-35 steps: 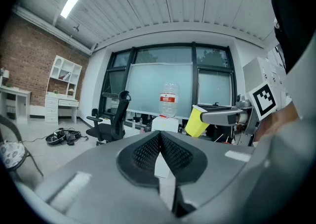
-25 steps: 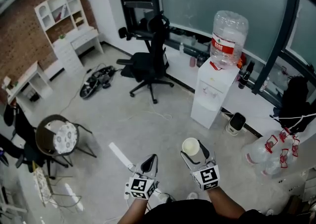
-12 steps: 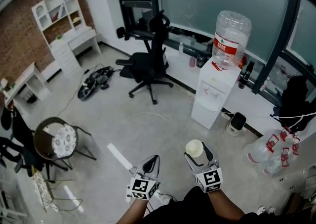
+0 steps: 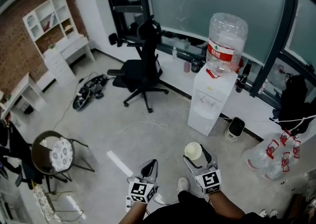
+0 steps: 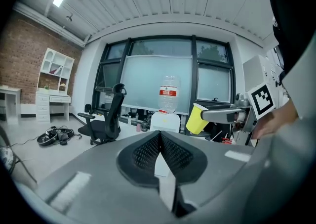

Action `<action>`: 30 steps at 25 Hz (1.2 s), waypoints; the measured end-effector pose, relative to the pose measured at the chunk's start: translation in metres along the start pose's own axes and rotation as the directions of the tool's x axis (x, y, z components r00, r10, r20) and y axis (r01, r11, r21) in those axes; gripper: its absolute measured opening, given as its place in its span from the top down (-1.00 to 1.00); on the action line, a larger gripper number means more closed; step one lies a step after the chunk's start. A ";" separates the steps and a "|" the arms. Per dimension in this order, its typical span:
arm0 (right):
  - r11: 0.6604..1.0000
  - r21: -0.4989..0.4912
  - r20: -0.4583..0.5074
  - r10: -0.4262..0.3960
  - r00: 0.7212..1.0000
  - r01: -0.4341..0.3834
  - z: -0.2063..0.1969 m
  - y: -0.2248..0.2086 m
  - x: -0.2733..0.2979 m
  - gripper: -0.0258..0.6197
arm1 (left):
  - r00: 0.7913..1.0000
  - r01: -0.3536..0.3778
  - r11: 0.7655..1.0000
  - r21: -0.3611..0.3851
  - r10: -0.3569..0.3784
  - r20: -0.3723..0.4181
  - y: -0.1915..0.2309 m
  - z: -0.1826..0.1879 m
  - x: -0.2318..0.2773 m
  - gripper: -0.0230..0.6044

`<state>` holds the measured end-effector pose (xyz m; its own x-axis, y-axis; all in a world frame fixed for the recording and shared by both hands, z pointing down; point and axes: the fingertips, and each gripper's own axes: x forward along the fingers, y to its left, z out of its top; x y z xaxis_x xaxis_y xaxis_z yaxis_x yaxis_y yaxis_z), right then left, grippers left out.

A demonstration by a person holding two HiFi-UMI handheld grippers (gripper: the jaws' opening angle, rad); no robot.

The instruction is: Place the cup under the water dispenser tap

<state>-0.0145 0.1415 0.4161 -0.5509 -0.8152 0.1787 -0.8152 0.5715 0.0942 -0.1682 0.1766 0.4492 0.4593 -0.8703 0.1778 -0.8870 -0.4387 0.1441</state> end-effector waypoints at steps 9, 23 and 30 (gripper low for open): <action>1.000 -0.002 0.019 0.002 1.000 -0.002 0.005 -0.074 0.051 -0.15 | 1.000 -0.009 0.999 0.047 0.008 0.025 0.014 0.026 0.086 0.88; 0.997 0.071 0.024 -0.021 0.999 0.020 0.004 -0.151 0.085 -0.15 | 1.000 -0.015 0.999 0.042 0.015 0.011 0.012 0.052 0.164 0.88; 0.996 0.082 0.014 -0.047 0.999 0.046 -0.001 -0.165 0.093 -0.15 | 1.000 -0.007 0.999 0.032 0.007 0.014 0.022 0.056 0.186 0.88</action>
<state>0.0687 -0.0281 0.4187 -0.5144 -0.8424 0.1605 -0.8514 0.5240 0.0216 -0.1048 -0.0076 0.4311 0.4524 -0.8765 0.1647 -0.8915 -0.4392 0.1111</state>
